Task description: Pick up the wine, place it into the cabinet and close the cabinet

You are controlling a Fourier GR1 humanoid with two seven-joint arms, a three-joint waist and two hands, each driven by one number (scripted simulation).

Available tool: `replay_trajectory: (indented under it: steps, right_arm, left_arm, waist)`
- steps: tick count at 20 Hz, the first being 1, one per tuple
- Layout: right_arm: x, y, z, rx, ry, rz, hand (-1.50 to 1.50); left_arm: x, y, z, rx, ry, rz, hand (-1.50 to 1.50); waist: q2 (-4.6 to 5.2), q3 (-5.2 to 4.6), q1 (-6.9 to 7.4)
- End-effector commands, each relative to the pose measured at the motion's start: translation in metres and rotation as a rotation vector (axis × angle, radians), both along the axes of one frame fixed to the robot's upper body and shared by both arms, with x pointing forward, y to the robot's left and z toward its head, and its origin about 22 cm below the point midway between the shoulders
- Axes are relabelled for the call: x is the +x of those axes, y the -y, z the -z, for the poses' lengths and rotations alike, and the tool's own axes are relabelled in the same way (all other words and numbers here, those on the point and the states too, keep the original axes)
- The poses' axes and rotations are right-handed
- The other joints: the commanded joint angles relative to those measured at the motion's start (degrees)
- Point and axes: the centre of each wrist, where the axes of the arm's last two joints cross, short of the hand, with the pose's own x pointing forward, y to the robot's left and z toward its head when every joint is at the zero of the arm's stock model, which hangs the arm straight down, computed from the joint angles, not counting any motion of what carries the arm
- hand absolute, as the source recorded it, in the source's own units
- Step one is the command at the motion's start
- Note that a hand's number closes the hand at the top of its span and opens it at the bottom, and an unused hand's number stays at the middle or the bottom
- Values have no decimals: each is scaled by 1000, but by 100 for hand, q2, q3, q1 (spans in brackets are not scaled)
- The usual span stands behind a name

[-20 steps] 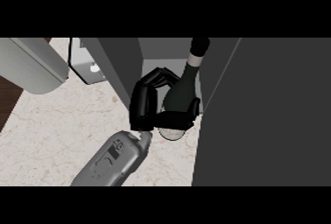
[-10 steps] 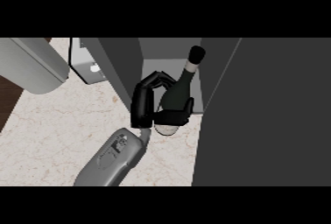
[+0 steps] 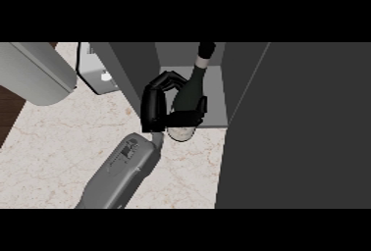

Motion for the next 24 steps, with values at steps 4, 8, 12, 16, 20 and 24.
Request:
replay_trajectory:
  steps: [4,8,12,16,20,24]
  right_arm:
    - [-14,3,-5,66,47,-53,-150]
    - [-23,2,-5,59,26,-67,-150]
    - [-20,11,-4,52,24,-55,-150]
    - [-25,4,-2,70,10,-83,-150]
    - [-14,13,1,48,49,-66,-150]
    - [4,2,-3,67,43,-65,-150]
  left_arm:
    - [18,-11,18,-14,-29,2,150]
    - [41,-16,-2,-28,-70,26,150]
    - [41,-6,2,12,-98,3,150]
    - [56,-11,8,19,-106,-13,150]
    - [63,-9,5,33,-87,-48,150]
    - [77,-11,-5,89,13,-86,150]
  waist:
    - [19,-1,-33]
    - [12,1,-32]
    - [6,2,-20]
    - [29,0,-102]
    - [31,2,-100]
    - [50,-1,-71]
